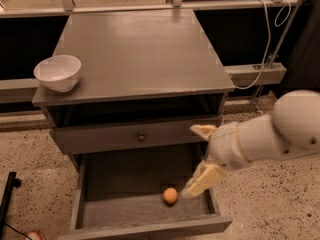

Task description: Pick orange from middle drawer and place on counter

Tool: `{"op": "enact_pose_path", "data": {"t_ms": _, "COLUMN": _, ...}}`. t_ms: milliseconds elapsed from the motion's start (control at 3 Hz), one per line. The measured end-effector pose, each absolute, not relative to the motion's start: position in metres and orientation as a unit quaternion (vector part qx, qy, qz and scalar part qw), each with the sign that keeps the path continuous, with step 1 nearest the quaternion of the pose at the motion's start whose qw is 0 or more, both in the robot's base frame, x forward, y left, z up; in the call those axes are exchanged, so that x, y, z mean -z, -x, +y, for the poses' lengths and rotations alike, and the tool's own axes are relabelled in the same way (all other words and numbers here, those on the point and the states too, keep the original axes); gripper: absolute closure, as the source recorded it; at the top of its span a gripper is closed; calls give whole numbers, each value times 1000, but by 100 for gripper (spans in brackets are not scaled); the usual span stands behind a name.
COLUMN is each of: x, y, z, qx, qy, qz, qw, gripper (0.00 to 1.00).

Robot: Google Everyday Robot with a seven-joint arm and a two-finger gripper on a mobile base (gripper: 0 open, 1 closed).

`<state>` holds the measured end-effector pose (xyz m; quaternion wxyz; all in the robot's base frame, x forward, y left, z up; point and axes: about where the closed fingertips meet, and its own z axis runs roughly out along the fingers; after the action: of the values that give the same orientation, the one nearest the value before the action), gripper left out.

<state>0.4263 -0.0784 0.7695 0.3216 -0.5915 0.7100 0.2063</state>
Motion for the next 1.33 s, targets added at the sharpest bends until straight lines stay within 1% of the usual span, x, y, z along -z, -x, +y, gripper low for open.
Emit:
{"op": "enact_pose_path", "data": {"t_ms": 333, "x": -684, "y": -445, "z": -13, "qx": -276, "qy": 580, "qz": 673, "qw": 367, "gripper": 0}}
{"op": "enact_pose_path", "data": {"t_ms": 1000, "x": -672, "y": -453, "z": -20, "qx": -272, "qy": 571, "qz": 680, "qw": 371, "gripper": 0}}
{"op": "enact_pose_path", "data": {"t_ms": 1333, "x": -627, "y": -475, "z": -42, "qx": -236, "qy": 584, "qz": 671, "qw": 391, "gripper": 0}}
